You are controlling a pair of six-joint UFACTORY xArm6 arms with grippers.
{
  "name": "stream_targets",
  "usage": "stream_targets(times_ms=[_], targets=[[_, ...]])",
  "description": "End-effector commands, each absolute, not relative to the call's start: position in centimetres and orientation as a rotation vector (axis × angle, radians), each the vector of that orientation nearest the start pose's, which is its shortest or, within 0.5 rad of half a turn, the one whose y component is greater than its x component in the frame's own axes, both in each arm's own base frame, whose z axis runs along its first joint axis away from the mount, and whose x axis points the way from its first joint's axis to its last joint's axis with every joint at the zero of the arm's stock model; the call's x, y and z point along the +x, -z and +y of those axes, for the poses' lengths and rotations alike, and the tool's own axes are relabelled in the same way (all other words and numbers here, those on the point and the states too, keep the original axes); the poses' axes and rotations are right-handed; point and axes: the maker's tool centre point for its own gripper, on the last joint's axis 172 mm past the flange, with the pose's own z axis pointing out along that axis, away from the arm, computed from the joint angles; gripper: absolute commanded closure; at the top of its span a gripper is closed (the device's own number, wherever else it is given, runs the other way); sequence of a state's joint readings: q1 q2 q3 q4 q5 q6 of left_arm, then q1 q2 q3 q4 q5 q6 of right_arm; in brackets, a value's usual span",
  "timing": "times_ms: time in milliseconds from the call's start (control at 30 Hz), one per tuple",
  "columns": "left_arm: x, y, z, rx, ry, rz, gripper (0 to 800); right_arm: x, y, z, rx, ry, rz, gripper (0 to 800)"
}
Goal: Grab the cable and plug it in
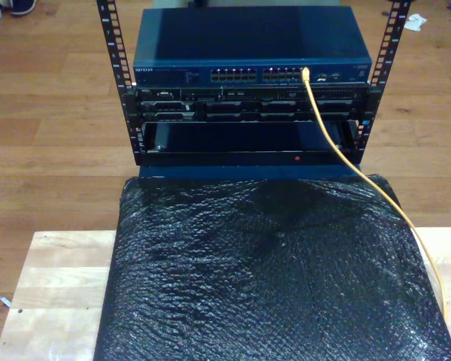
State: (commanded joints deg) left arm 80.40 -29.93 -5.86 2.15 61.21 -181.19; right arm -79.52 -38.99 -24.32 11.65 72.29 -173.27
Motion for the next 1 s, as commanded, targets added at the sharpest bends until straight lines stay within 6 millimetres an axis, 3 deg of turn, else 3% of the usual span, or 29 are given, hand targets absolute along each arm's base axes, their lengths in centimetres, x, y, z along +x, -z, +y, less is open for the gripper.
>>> stream_targets(times_ms=[600, 1000], targets=[[1.3, -3.2, 12.0, -2.233, 0.460, 2.656, 0, 4.8, -10.1, -16.8, -2.059, 0.425, -2.142, 2], [1.3, -3.2, 12.0, -2.233, 0.460, 2.656, 0, 4.3, -6.4, -16.6, -2.106, 0.363, -2.156, 2]])
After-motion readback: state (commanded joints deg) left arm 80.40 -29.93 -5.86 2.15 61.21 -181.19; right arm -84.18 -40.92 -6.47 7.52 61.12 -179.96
